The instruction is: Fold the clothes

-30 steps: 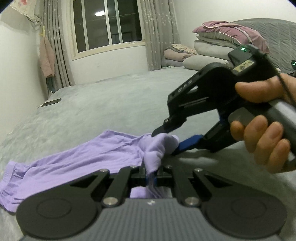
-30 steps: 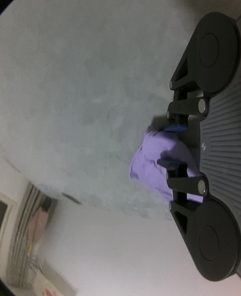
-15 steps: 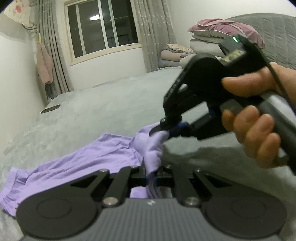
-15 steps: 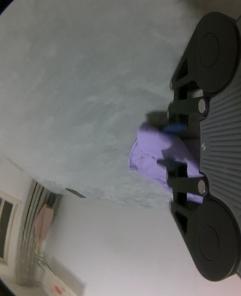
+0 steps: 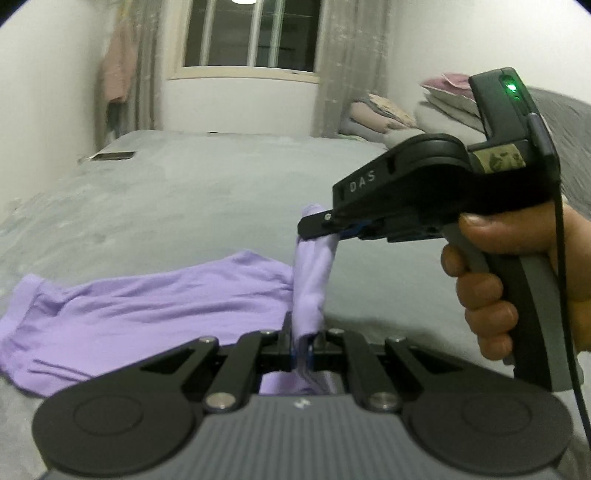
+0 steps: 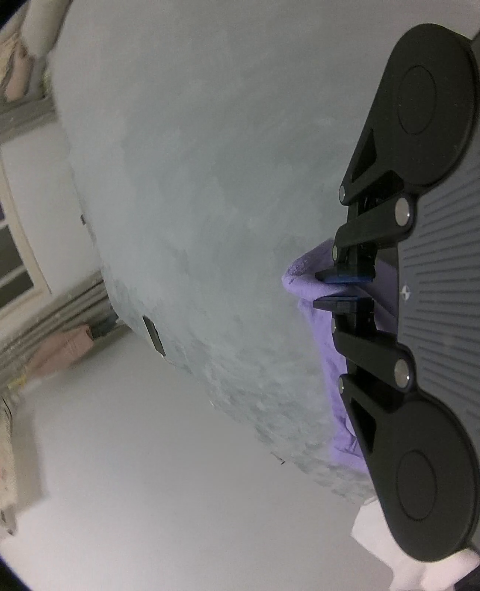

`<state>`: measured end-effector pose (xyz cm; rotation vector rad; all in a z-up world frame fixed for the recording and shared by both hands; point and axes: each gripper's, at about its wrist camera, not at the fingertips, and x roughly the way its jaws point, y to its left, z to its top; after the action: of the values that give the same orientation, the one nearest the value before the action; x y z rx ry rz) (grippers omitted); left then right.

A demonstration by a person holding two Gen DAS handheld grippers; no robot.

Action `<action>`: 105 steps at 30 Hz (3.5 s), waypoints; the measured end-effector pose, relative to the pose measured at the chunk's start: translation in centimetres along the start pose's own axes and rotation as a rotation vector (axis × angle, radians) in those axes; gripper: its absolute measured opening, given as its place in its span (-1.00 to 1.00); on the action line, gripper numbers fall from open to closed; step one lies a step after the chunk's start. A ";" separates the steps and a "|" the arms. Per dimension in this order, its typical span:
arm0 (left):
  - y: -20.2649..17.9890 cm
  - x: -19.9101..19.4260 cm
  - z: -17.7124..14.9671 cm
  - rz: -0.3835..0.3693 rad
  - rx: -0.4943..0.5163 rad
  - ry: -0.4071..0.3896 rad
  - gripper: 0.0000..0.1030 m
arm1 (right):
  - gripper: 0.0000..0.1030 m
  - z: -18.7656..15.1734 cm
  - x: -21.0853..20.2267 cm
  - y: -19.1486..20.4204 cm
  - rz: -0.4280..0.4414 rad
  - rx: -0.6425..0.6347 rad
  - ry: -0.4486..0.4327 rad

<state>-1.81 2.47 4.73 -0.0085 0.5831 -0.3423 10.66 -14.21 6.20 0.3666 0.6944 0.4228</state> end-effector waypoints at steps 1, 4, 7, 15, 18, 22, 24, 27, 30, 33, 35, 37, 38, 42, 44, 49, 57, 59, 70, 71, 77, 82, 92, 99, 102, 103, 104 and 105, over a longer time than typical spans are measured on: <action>0.9 -0.3 0.1 0.007 -0.022 -0.004 -0.93 | -0.85 0.1 0.1 0.6 0.002 -0.022 0.002; 3.7 -1.5 0.5 0.037 -0.094 -0.027 -0.93 | -0.85 1.1 2.6 3.8 0.034 -0.083 0.010; 7.7 -2.5 0.4 0.078 -0.222 -0.036 -0.93 | -0.86 1.9 4.7 7.4 0.057 -0.163 0.027; 16.7 -4.2 -0.5 0.234 -0.447 -0.029 -0.93 | -0.86 -0.1 12.0 16.3 0.112 -0.394 0.133; 18.6 -4.3 -0.4 0.300 -0.464 -0.016 -0.93 | -0.86 -0.6 14.6 18.2 0.141 -0.413 0.158; 19.9 -4.0 -0.2 0.347 -0.470 0.031 -0.92 | -0.86 -1.1 16.4 19.3 0.146 -0.435 0.191; 20.2 -4.0 -0.2 0.365 -0.473 0.053 -0.92 | -0.86 -1.3 17.3 19.8 0.147 -0.444 0.210; 19.9 -3.7 -0.4 0.387 -0.465 0.077 -0.91 | -0.85 -1.7 18.5 20.6 0.139 -0.472 0.235; 19.6 -3.8 -0.1 0.412 -0.449 0.093 -0.82 | -0.84 -1.9 19.2 21.3 0.125 -0.507 0.234; 19.6 -4.6 0.3 0.436 -0.457 0.090 -0.78 | -0.69 -1.8 19.0 21.8 0.127 -0.519 0.220; 19.1 -5.3 0.8 0.477 -0.430 0.066 -0.74 | -0.62 -1.4 18.7 21.9 0.146 -0.501 0.201; 18.9 -6.1 1.2 0.509 -0.413 0.041 -0.72 | -0.57 -1.0 18.3 21.9 0.177 -0.470 0.186; 18.8 -6.5 1.5 0.522 -0.409 0.029 -0.72 | -0.55 -0.7 18.1 21.9 0.196 -0.451 0.184; 18.6 -7.4 2.2 0.527 -0.397 -0.016 -0.70 | -0.48 -0.3 17.0 21.1 0.210 -0.405 0.162; 18.5 -7.4 2.5 0.480 -0.380 -0.045 -0.64 | -0.42 -0.4 16.2 20.3 0.182 -0.393 0.145; 18.1 -5.2 3.7 0.366 -0.313 -0.079 -0.57 | -0.39 -1.2 13.1 15.5 0.147 -0.238 0.130; 20.2 2.1 3.0 0.369 -0.308 0.031 -0.56 | -0.39 -5.3 10.9 10.6 0.144 -0.171 0.174; 21.0 2.6 2.8 0.387 -0.315 0.028 -0.56 | -0.40 -5.6 10.9 10.5 0.151 -0.178 0.168; 22.5 3.5 2.0 0.391 -0.342 0.006 -0.38 | -0.24 -3.5 12.1 9.6 0.013 -0.191 0.098; 22.6 3.4 1.9 0.393 -0.350 0.006 -0.36 | -0.24 -3.3 12.4 9.2 0.012 -0.178 0.101; 22.4 2.3 2.7 0.383 -0.386 -0.033 -0.35 | -0.35 -2.7 12.2 8.4 -0.041 -0.140 0.068; 21.5 2.2 2.9 0.387 -0.351 -0.054 -0.32 | -0.30 -2.9 10.7 9.6 -0.025 -0.187 0.009; 22.8 3.5 1.8 0.434 -0.385 0.011 -0.21 | -0.33 -3.5 15.1 11.8 -0.074 -0.313 0.088; 22.7 2.9 2.1 0.426 -0.384 -0.016 -0.25 | -0.24 -5.0 10.7 12.3 -0.039 -0.282 0.033; 22.3 3.2 2.1 0.431 -0.359 0.002 -0.25 | -0.20 -6.9 10.2 13.3 -0.030 -0.352 0.077; 22.3 3.3 2.1 0.433 -0.362 0.013 -0.25 | -0.20 -7.4 10.0 13.7 -0.037 -0.381 0.077; 22.4 3.3 2.0 0.434 -0.365 0.024 -0.25 | -0.20 -7.9 9.8 14.0 -0.046 -0.410 0.074; 22.4 3.4 2.0 0.435 -0.368 0.033 -0.25 | -0.20 -8.4 9.6 14.4 -0.054 -0.438 0.071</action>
<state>8.96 22.35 2.31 -0.2274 0.6569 0.1906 8.02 4.27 1.68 -0.0811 0.6581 0.5242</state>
